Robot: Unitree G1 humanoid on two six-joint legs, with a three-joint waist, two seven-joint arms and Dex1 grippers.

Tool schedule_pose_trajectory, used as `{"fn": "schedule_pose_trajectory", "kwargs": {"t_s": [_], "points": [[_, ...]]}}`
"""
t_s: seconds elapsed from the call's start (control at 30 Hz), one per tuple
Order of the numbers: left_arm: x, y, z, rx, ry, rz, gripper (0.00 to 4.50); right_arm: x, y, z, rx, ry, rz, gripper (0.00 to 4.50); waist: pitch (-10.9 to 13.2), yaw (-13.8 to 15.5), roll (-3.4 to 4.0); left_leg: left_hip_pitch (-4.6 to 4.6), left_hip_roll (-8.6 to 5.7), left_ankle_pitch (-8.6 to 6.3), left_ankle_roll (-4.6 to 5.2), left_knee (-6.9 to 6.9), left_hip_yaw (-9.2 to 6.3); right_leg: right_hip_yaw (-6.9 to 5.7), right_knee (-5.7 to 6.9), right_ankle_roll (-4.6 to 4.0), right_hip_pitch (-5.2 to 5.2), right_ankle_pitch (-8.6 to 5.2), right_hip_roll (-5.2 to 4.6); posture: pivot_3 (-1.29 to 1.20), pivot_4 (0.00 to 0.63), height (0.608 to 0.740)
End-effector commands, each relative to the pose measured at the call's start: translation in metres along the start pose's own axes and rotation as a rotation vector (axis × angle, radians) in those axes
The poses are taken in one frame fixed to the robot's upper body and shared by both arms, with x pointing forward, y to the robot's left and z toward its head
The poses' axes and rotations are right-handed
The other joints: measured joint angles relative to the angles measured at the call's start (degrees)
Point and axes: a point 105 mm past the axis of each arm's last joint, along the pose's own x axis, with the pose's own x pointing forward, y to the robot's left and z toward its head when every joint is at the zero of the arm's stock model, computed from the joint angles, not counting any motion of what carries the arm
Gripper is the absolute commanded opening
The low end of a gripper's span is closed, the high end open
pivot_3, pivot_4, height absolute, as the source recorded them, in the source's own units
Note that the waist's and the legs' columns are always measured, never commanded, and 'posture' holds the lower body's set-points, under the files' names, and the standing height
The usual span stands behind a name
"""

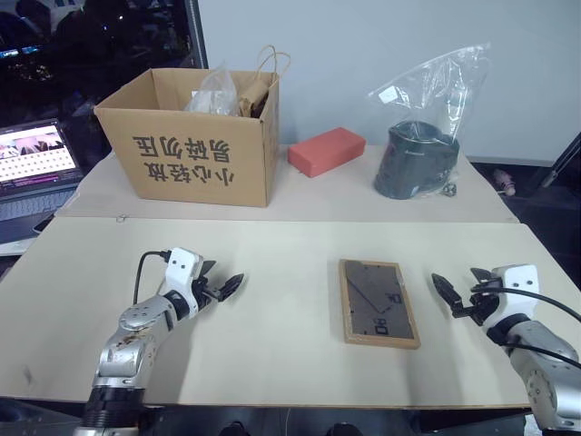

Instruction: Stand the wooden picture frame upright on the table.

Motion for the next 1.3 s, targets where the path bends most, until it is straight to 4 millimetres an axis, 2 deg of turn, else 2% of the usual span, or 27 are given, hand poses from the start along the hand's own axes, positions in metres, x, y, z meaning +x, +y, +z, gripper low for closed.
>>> {"fn": "schedule_pose_trajectory", "kwargs": {"t_s": [0.03,0.1,0.13,0.23,0.3,0.43,0.53,0.6,0.7,0.8,0.9,1.0,1.1,1.23,1.3], "points": [[0.002,-0.007,0.032,0.055,-0.075,-0.087,4.5,-0.002,-0.013,0.027,-0.08,-0.068,-0.002,4.45,0.0,0.02,0.0,0.0,0.0,0.0,0.0,0.0,0.0,0.0,0.0,0.0,0.0,0.0,0.0,0.0,0.15,0.74],[0.009,-0.025,0.053,0.134,-0.096,-0.242,4.5,-0.001,-0.016,0.045,-0.217,-0.069,0.062,4.45,0.04,0.12,0.04,-0.09,-0.01,0.01,0.0,0.01,0.0,0.0,0.0,0.01,-0.09,0.01,0.0,0.0,0.15,0.74],[0.011,-0.033,0.057,0.155,-0.099,-0.305,4.5,-0.001,-0.018,0.047,-0.302,-0.047,0.079,4.45,0.05,0.19,0.08,-0.21,-0.02,0.02,-0.01,0.1,0.0,-0.01,0.03,0.04,-0.15,0.02,0.0,0.0,0.15,0.74],[0.018,-0.053,0.055,0.182,-0.054,-0.424,3.77,0.0,-0.02,0.044,-0.467,0.022,0.118,3.74,-0.05,0.2,0.1,-0.22,-0.06,0.04,0.04,0.16,0.0,0.0,-0.06,0.3,-0.08,-0.06,-0.02,0.0,0.15,0.74],[0.019,-0.064,0.053,0.183,-0.01,-0.492,3.02,-0.001,-0.02,0.048,-0.51,0.034,0.138,3.0,-0.11,0.03,0.07,-0.22,-0.04,0.03,0.07,0.08,0.0,-0.01,-0.1,0.41,-0.06,-0.12,-0.02,0.0,0.15,0.74],[0.013,-0.082,0.035,0.205,0.167,-0.638,1.59,-0.007,-0.021,0.051,-0.662,0.115,0.229,1.72,-0.06,-0.39,0.14,-0.29,-0.07,0.02,0.08,0.03,0.0,-0.01,-0.05,0.25,-0.16,-0.04,-0.03,0.0,0.15,0.74],[0.024,-0.083,0.045,0.187,0.162,-0.62,0.52,-0.012,-0.027,0.047,-0.751,0.218,0.285,0.66,-0.03,-0.36,0.16,-0.29,-0.08,0.04,0.08,0.13,0.0,-0.01,-0.02,0.42,-0.15,-0.13,-0.03,0.0,0.15,0.74],[0.029,-0.091,0.048,0.176,0.175,-0.644,0.0,-0.016,-0.025,0.039,-0.774,0.291,0.352,0.01,-0.04,-0.23,0.16,-0.31,-0.07,0.04,0.09,0.27,0.0,-0.01,-0.02,0.5,-0.11,-0.17,-0.02,0.0,0.15,0.74],[0.044,-0.111,0.041,0.145,0.194,-0.649,0.0,-0.022,-0.018,0.022,-0.774,0.385,0.454,0.01,-0.05,-0.02,0.15,-0.31,-0.09,0.04,0.1,0.32,0.0,0.0,-0.04,0.54,-0.05,-0.18,-0.03,0.0,0.15,0.74],[0.05,-0.137,0.027,0.155,0.227,-0.708,0.0,-0.017,-0.009,0.01,-0.747,0.396,0.491,0.01,-0.05,-0.07,0.15,-0.35,-0.13,0.03,0.12,0.32,0.0,0.0,-0.08,0.54,-0.03,-0.17,-0.06,0.0,0.15,0.74],[0.057,-0.148,0.021,0.134,0.238,-0.711,0.0,-0.01,0.002,0.004,-0.733,0.385,0.508,0.01,-0.04,-0.35,0.15,-0.33,-0.13,0.03,0.12,0.32,0.0,0.01,-0.04,0.47,-0.05,-0.13,-0.04,0.0,0.15,0.74],[0.062,-0.15,0.017,0.145,0.243,-0.7,0.0,-0.009,0.006,-0.003,-0.707,0.389,0.516,0.01,-0.05,-0.45,0.16,-0.31,-0.13,0.04,0.11,0.34,0.0,0.01,0.0,0.51,-0.06,-0.15,-0.04,0.0,0.15,0.74],[0.061,-0.156,-0.003,0.248,0.307,-0.734,0.0,-0.01,0.017,-0.016,-0.668,0.4,0.559,0.01,-0.05,-0.34,0.16,-0.33,-0.13,0.04,0.11,0.35,0.0,0.01,0.0,0.51,-0.05,-0.15,-0.05,0.0,0.15,0.74],[0.066,-0.174,-0.014,0.251,0.325,-0.779,0.0,-0.006,0.048,-0.017,-0.606,0.347,0.657,0.01,-0.09,-0.11,0.13,-0.29,-0.14,0.04,0.11,0.38,0.0,0.01,-0.02,0.51,0.02,-0.14,-0.05,0.0,0.15,0.74],[0.066,-0.175,-0.016,0.265,0.328,-0.78,0.0,-0.005,0.064,-0.013,-0.58,0.312,0.701,0.01,-0.1,-0.16,0.13,-0.23,-0.14,0.04,0.11,0.42,0.0,0.0,-0.02,0.55,0.1,-0.16,-0.05,0.0,0.15,0.74]]}}
